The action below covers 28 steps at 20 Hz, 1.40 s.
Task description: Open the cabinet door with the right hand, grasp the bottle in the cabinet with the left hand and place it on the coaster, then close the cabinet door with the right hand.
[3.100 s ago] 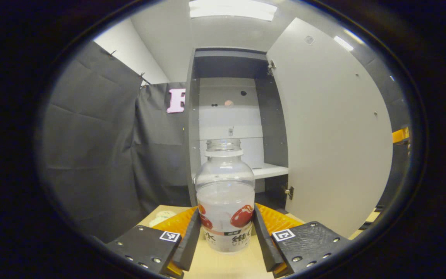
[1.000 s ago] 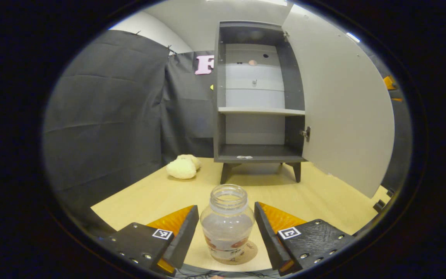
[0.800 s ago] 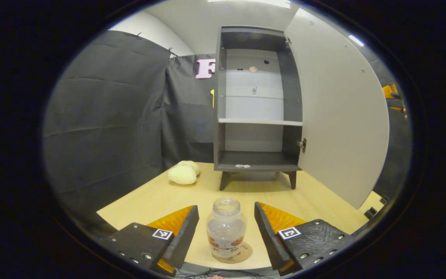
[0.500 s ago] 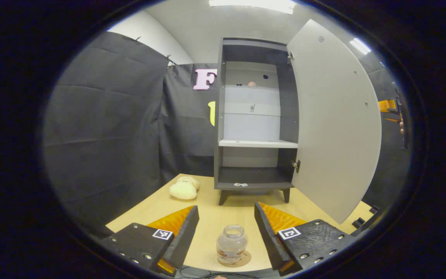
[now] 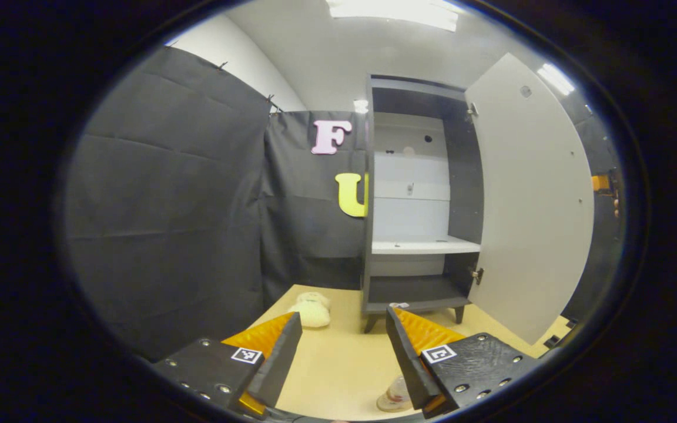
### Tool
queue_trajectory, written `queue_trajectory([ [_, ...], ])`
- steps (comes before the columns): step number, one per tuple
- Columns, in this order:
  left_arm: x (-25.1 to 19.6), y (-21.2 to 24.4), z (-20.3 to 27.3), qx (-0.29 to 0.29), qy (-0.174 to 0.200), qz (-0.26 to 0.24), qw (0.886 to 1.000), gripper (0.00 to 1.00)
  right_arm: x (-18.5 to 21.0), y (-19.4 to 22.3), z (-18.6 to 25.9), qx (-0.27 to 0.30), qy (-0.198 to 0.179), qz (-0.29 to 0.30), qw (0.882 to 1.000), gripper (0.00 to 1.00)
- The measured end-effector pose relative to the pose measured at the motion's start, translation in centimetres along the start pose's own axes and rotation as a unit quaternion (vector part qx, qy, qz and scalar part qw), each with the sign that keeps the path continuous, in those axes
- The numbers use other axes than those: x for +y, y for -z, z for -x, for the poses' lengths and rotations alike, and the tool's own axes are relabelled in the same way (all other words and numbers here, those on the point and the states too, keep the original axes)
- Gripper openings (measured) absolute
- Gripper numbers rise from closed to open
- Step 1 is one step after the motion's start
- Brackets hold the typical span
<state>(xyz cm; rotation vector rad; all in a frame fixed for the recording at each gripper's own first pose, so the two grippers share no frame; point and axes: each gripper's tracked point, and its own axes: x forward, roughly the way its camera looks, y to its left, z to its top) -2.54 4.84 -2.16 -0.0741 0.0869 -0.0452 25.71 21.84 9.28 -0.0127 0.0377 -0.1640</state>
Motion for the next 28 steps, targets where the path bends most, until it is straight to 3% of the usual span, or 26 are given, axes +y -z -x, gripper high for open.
queue_trajectory([
  [2,1.9,0.4,-0.4,0.002,-0.005,0.003,1.0,0.79,0.5,0.1,-0.1,0.004,0.01,-0.006,1.0,0.93],
  [4,3.2,0.8,-0.9,0.005,-0.007,0.008,1.0,0.87,0.7,0.2,0.0,0.007,0.016,-0.01,1.0,0.92],
  [6,4.6,0.8,-1.2,0.004,-0.007,0.011,1.0,0.78,1.1,0.2,-0.1,0.006,0.02,-0.006,1.0,0.92],
  [11,6.9,1.1,-2.0,0.002,-0.005,0.014,1.0,0.83,4.2,0.0,1.9,0.004,0.017,-0.01,1.0,0.92],
  [13,7.7,1.3,-1.9,0.003,-0.004,0.019,1.0,0.87,5.0,0.0,2.2,0.004,0.011,-0.011,1.0,0.91],
  [15,8.8,1.5,-1.8,0.001,-0.005,0.022,1.0,0.87,7.0,0.1,2.6,0.006,0.001,-0.013,1.0,0.91],
  [16,9.2,1.7,-2.0,0.002,-0.005,0.023,1.0,0.83,8.0,0.1,2.7,0.007,-0.005,-0.014,1.0,0.91],
  [17,9.6,1.8,-2.0,0.003,-0.006,0.023,1.0,0.87,9.0,0.1,2.8,0.007,-0.012,-0.014,1.0,0.91],
  [18,10.1,1.9,-2.1,0.002,-0.007,0.024,1.0,0.83,9.9,0.0,3.0,0.007,-0.017,-0.013,1.0,0.91],
  [28,16.4,2.0,-0.6,-0.005,-0.048,0.038,0.998,0.83,17.9,-0.2,2.4,0.005,-0.067,-0.011,0.998,0.91],
])
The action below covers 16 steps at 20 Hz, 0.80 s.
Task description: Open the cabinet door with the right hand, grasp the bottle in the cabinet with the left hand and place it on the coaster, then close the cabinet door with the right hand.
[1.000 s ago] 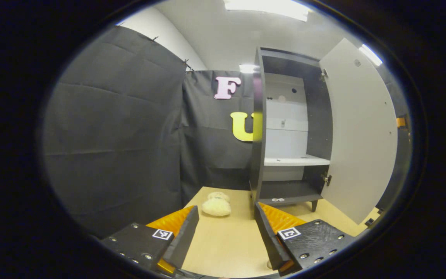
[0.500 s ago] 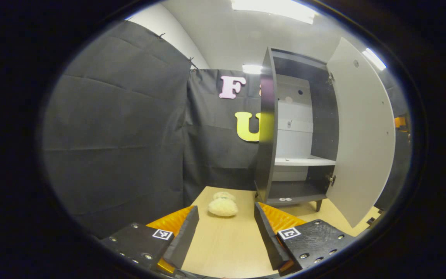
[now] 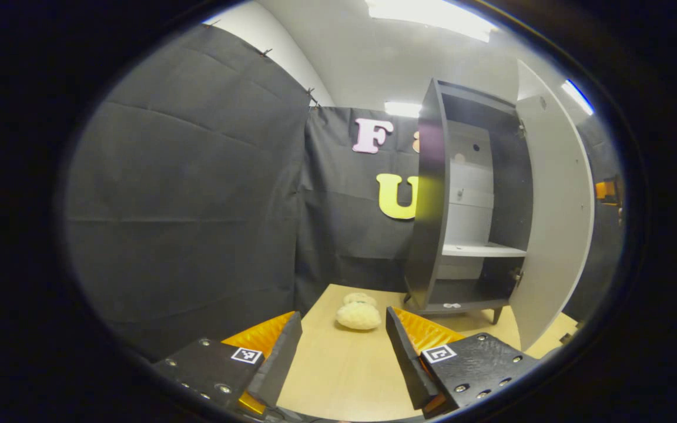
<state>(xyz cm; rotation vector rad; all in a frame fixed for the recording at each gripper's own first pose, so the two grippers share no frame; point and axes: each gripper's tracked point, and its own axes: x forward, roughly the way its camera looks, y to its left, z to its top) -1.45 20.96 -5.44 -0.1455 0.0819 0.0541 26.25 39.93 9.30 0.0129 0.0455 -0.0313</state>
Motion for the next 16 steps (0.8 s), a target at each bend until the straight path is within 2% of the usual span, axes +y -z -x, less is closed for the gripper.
queue_trajectory([
  [1,0.6,0.0,0.4,-0.001,-0.005,-0.002,1.0,0.87,1.0,0.0,-0.2,0.0,-0.008,0.0,1.0,0.91],
  [2,1.2,0.1,0.6,0.0,-0.01,-0.004,1.0,0.78,1.9,0.1,-0.6,-0.001,-0.015,0.002,1.0,0.92],
  [3,1.7,0.2,0.8,0.0,-0.014,-0.006,1.0,0.83,2.9,0.1,-0.9,-0.002,-0.02,0.004,1.0,0.92],
  [8,4.5,-0.1,2.1,-0.003,-0.039,-0.021,0.999,0.83,7.9,0.0,-2.8,-0.01,-0.055,0.002,0.998,0.93],
  [9,5.0,-0.1,2.3,-0.004,-0.043,-0.024,0.999,0.79,8.9,0.0,-3.1,-0.012,-0.063,-0.002,0.998,0.93],
  [10,5.5,-0.1,2.4,-0.004,-0.047,-0.026,0.999,0.78,9.5,0.1,-3.5,-0.013,-0.067,-0.005,0.998,0.93],
  [11,5.8,0.0,2.5,-0.002,-0.047,-0.029,0.998,0.83,9.9,0.2,-3.6,-0.013,-0.068,-0.005,0.998,0.93],
  [12,6.0,0.1,2.6,0.001,-0.046,-0.031,0.998,0.78,10.2,0.3,-3.7,-0.014,-0.067,-0.006,0.998,0.94],
  [15,6.0,0.4,2.5,0.005,-0.04,-0.034,0.999,0.87,10.5,1.1,-3.9,-0.007,-0.067,-0.009,0.998,0.94],
  [16,5.5,0.5,2.4,0.006,-0.034,-0.033,0.999,0.85,10.4,1.2,-3.7,-0.007,-0.066,-0.008,0.998,0.94],
])
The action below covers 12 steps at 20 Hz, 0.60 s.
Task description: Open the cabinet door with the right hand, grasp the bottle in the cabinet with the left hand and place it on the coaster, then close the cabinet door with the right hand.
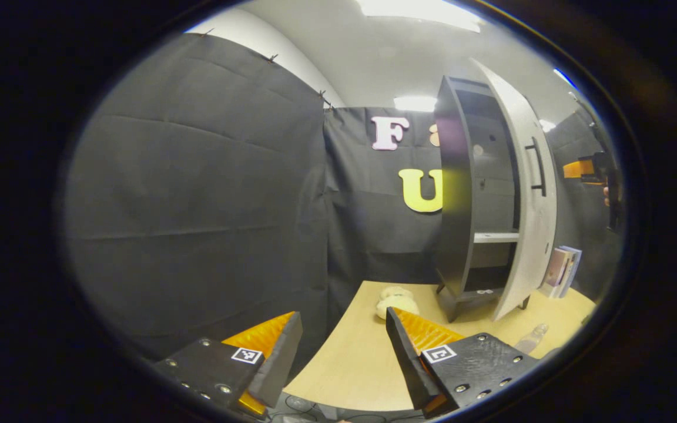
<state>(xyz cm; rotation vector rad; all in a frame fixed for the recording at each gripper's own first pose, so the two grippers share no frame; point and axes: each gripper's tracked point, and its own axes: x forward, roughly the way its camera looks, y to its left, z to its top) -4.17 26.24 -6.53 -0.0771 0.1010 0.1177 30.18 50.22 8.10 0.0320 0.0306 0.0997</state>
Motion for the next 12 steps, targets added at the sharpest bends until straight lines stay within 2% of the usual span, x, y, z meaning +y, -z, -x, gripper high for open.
queue_trajectory([
  [1,-0.6,0.1,-0.1,0.001,0.008,0.001,1.0,0.83,-0.2,0.0,0.3,0.001,0.003,0.002,1.0,0.94],
  [2,-1.0,0.1,-0.3,0.002,0.016,0.003,1.0,0.87,-0.5,-0.1,0.5,-0.001,0.007,0.004,1.0,0.94],
  [5,-3.3,-0.1,-1.1,0.003,0.043,0.005,0.999,0.87,-1.5,-0.9,1.4,-0.009,0.013,0.014,1.0,0.94],
  [6,-4.1,-0.5,-1.3,0.0,0.05,0.005,0.999,0.83,-1.7,-1.2,1.7,-0.013,0.012,0.017,1.0,0.94],
  [7,-4.9,-0.8,-1.4,-0.003,0.055,0.003,0.999,0.87,-2.2,-1.3,1.9,-0.019,0.011,0.02,1.0,0.94],
  [9,-6.4,-1.6,-1.5,-0.01,0.062,0.001,0.998,0.87,-3.3,-1.3,2.5,-0.028,0.009,0.023,0.999,0.94],
  [10,-7.8,-2.0,-1.6,-0.011,0.067,0.0,0.998,0.83,-3.9,-1.1,2.7,-0.029,0.007,0.023,0.999,0.94],
  [11,-9.1,-2.6,-1.6,-0.013,0.074,-0.001,0.997,0.83,-4.5,-1.1,3.0,-0.03,0.006,0.025,0.999,0.94],
  [12,-10.5,-3.1,-1.8,-0.016,0.082,0.0,0.996,0.87,-5.4,-1.0,3.3,-0.031,0.006,0.026,0.999,0.94],
])
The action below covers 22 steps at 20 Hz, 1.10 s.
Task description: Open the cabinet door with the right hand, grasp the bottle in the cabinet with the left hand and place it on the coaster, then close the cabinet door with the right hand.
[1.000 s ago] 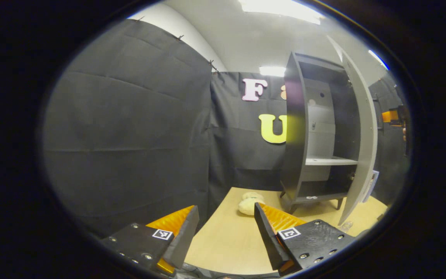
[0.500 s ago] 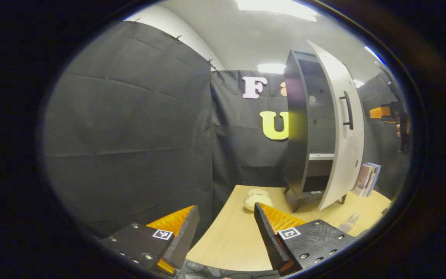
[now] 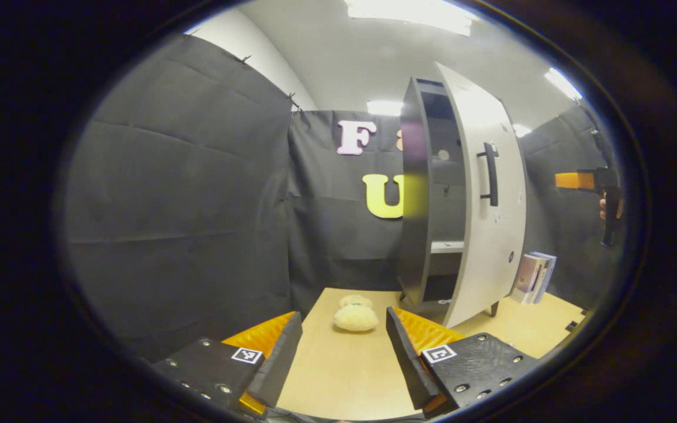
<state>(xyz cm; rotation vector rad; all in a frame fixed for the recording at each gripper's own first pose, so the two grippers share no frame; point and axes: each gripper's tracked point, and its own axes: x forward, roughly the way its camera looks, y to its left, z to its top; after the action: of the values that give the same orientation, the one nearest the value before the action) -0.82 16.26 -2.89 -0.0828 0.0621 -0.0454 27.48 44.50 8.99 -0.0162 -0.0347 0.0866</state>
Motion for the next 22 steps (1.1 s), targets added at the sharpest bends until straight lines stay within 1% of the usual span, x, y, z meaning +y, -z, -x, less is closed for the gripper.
queue_trajectory([
  [1,-1.2,-0.5,-0.3,-0.004,0.007,0.003,1.0,0.82,-0.8,0.1,0.3,-0.003,0.001,0.001,1.0,0.94],
  [2,-2.5,-0.9,-0.6,-0.007,0.014,0.005,1.0,0.87,-1.8,0.1,0.7,-0.01,0.003,0.004,1.0,0.94],
  [3,-3.8,-1.3,-0.9,-0.009,0.016,0.004,1.0,0.87,-2.6,0.0,0.9,-0.018,0.006,0.006,1.0,0.94],
  [4,-5.0,-1.8,-1.0,-0.011,0.017,0.003,1.0,0.78,-3.4,0.1,1.0,-0.021,0.009,0.006,1.0,0.94],
  [5,-6.2,-2.3,-1.1,-0.014,0.02,0.003,1.0,0.78,-4.2,0.3,1.2,-0.022,0.009,0.004,1.0,0.94],
  [7,-8.4,-3.5,-1.3,-0.024,0.028,0.004,0.999,0.87,-5.4,0.9,1.6,-0.02,0.008,0.0,1.0,0.94],
  [11,-12.2,-5.1,-1.9,-0.033,0.032,0.002,0.999,0.87,-8.2,2.3,2.1,-0.014,0.009,-0.002,1.0,0.94],
  [12,-13.0,-5.5,-1.8,-0.036,0.031,0.003,0.999,0.78,-8.6,2.7,2.2,-0.011,0.007,-0.006,1.0,0.94],
  [13,-13.6,-5.7,-1.6,-0.04,0.03,0.005,0.999,0.87,-9.1,3.1,2.4,-0.006,0.005,-0.012,1.0,0.94],
  [15,-14.9,-6.2,-1.4,-0.044,0.036,0.014,0.998,0.83,-9.8,3.7,2.6,-0.001,0.001,-0.023,1.0,0.94],
  [18,-15.3,-6.2,-1.4,-0.038,0.029,0.03,0.998,0.83,-10.7,4.7,2.7,0.003,-0.001,-0.017,1.0,0.94],
  [19,-15.3,-6.3,-1.3,-0.038,0.027,0.034,0.998,0.87,-10.9,5.1,2.7,0.005,-0.002,-0.014,1.0,0.94],
  [20,-15.1,-6.4,-1.2,-0.039,0.024,0.034,0.998,0.87,-11.0,5.4,2.8,0.007,-0.004,-0.013,1.0,0.94],
  [21,-15.2,-6.6,-1.0,-0.041,0.021,0.029,0.999,0.83,-11.2,5.4,2.8,0.008,-0.005,-0.015,1.0,0.94],
  [22,-15.3,-6.8,-0.9,-0.043,0.019,0.023,0.999,0.83,-11.2,5.5,2.8,0.007,-0.006,-0.019,1.0,0.94],
])
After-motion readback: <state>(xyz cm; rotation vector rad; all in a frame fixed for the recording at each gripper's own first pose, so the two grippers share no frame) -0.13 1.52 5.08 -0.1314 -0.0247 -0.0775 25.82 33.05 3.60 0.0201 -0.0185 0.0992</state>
